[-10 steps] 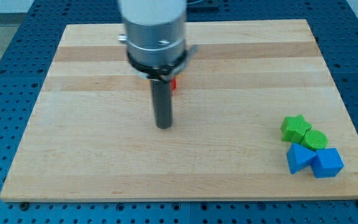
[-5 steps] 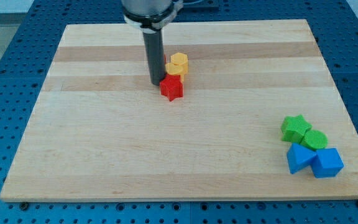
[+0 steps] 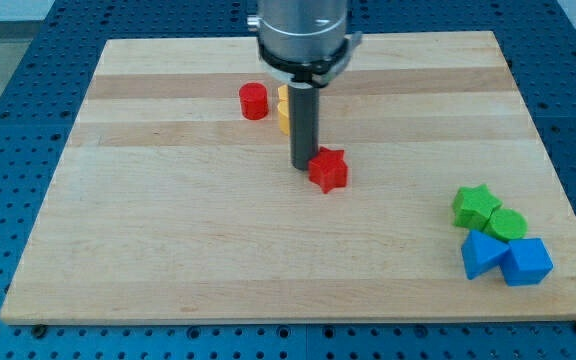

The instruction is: Move the red star bottom left to the green star

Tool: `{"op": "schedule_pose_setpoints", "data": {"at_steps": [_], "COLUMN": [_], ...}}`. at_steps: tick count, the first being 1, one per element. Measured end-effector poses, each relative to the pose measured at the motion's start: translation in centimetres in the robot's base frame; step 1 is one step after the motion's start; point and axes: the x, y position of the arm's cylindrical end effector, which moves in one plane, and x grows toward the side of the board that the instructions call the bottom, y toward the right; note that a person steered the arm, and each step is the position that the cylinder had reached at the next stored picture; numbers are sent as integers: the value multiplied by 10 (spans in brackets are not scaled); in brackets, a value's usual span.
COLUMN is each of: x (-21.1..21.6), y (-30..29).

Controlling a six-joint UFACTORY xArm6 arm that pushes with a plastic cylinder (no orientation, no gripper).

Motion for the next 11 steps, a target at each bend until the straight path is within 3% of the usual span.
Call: {"op": "schedule_pose_setpoints", "data": {"at_steps": [4,11], "x": [26,97], "y": [85,44]}}
